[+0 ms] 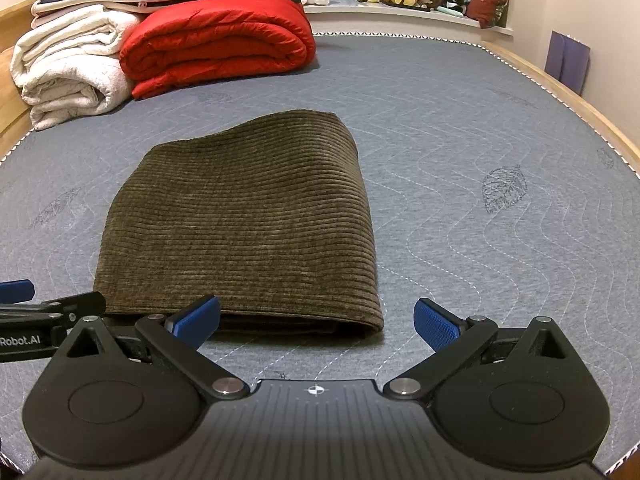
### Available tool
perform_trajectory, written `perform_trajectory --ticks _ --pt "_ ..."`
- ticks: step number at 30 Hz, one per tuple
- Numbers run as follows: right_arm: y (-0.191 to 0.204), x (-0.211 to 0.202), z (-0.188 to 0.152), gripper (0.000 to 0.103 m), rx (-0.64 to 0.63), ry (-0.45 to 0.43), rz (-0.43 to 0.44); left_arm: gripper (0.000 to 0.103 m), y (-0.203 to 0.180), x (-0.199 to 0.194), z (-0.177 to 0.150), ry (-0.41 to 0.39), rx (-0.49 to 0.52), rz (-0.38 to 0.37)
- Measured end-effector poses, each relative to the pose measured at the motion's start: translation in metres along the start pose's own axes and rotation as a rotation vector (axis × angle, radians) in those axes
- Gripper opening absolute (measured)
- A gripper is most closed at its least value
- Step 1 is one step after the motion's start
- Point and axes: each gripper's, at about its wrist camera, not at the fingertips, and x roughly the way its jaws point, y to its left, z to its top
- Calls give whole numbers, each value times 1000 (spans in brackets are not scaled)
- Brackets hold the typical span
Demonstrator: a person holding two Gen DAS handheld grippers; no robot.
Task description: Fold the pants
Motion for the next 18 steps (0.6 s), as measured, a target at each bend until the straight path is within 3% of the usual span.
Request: perform_trajectory --ticks 18 --pt "1 3 -1 102 -2 7 -3 103 0 -2 -1 -8 9 -13"
